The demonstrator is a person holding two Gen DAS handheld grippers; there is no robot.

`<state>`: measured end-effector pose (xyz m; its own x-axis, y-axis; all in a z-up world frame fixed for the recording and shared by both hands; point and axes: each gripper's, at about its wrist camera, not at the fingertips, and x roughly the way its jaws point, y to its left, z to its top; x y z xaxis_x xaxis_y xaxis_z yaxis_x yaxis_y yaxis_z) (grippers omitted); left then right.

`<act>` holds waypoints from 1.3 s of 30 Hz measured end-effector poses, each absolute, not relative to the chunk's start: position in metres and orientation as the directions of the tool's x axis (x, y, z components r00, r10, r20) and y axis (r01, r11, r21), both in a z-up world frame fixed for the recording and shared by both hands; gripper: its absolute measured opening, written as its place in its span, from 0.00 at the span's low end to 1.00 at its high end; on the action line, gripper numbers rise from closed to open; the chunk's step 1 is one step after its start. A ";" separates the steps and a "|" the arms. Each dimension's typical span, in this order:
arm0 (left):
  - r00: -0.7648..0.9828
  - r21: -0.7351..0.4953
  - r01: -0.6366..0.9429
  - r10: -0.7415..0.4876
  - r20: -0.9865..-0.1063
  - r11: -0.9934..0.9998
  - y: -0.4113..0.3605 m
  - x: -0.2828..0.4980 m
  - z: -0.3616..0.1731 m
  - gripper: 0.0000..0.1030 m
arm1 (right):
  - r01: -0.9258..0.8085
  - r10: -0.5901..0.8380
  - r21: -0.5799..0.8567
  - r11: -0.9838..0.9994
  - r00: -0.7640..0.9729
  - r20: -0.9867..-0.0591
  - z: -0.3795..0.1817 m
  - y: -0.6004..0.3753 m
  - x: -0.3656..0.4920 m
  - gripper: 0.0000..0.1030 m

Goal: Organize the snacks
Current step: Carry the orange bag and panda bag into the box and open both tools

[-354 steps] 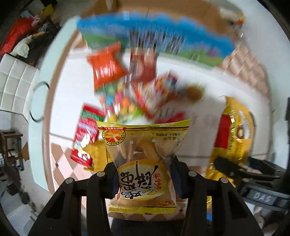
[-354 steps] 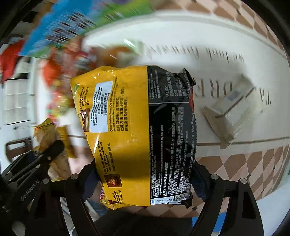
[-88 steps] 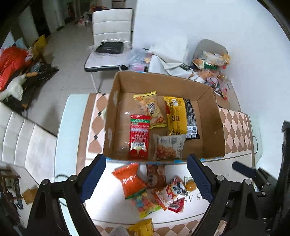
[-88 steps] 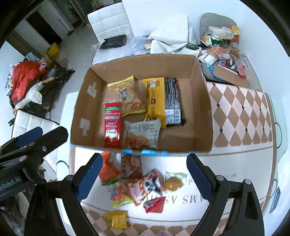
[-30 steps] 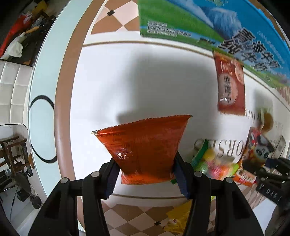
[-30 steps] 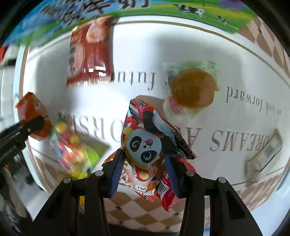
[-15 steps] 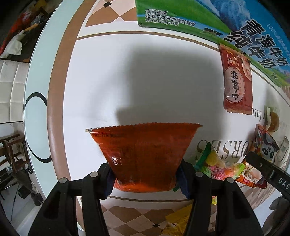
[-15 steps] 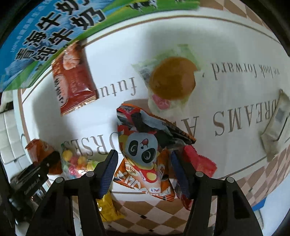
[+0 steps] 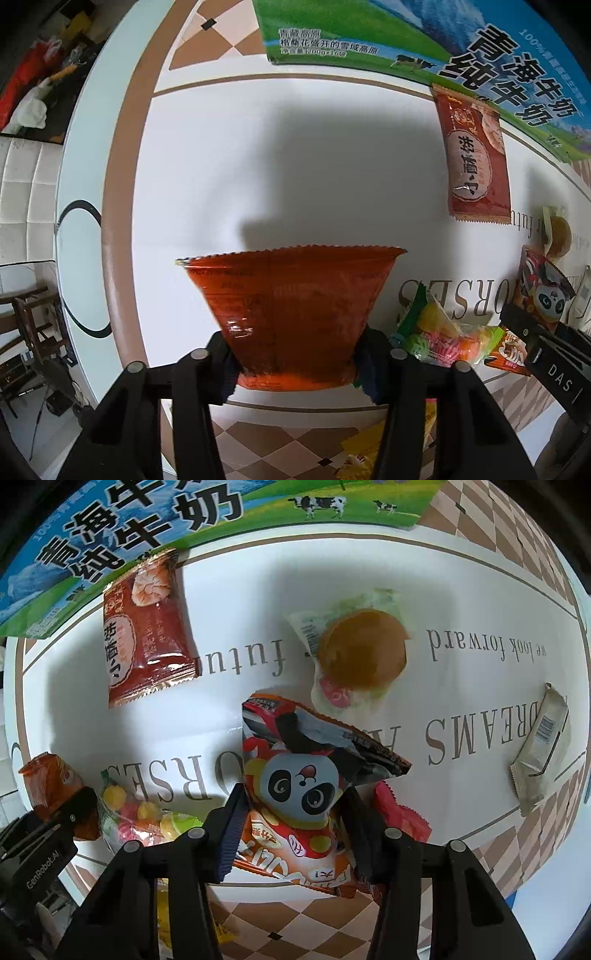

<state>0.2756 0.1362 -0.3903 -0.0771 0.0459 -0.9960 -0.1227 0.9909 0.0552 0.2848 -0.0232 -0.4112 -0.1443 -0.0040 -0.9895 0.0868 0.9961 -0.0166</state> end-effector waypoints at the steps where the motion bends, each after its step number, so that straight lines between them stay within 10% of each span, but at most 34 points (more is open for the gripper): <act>1: -0.078 0.051 -0.120 0.042 -0.996 0.991 0.134 0.275 -0.389 0.44 | 0.082 -0.005 -0.017 0.996 -0.142 -0.990 -0.411 -0.022 0.283 0.48; 11: -0.073 0.005 -0.093 -0.002 -0.997 0.996 0.105 0.254 -0.361 0.43 | 0.038 0.064 0.060 0.998 -0.114 -0.991 -0.362 -0.029 0.260 0.41; 28: 0.183 -0.184 0.022 -0.185 -0.966 0.983 0.090 0.342 -0.166 0.43 | -0.024 0.289 0.288 0.957 0.095 -0.953 -0.199 -0.048 0.314 0.40; 39: 0.153 -0.075 0.017 -0.077 -0.985 0.997 0.107 0.486 -0.208 0.43 | -0.018 0.175 0.174 0.985 0.148 -0.973 -0.198 -0.072 0.468 0.40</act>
